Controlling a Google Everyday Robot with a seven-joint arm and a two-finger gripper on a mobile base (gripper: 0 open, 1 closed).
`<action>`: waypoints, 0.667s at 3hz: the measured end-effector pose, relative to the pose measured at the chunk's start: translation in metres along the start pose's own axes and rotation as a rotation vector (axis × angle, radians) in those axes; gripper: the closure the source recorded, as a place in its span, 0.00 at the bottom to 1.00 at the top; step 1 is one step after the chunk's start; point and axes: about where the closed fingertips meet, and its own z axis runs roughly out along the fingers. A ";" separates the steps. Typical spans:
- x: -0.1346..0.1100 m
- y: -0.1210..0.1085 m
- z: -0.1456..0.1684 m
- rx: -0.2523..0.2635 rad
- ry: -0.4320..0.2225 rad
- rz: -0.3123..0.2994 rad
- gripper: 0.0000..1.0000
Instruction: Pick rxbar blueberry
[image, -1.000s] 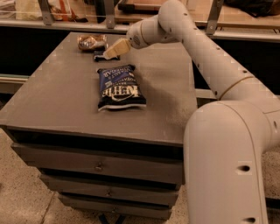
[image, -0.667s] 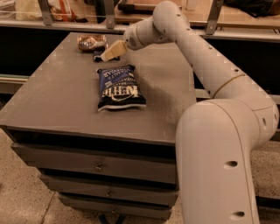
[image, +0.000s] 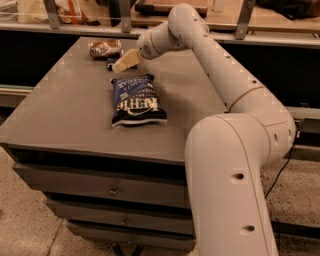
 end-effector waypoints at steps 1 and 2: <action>0.006 0.000 0.009 -0.023 0.005 0.007 0.00; 0.010 -0.001 0.015 -0.035 0.007 0.015 0.17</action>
Offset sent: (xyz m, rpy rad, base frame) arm 0.0143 0.0006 -0.0142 0.0111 0.0367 0.0209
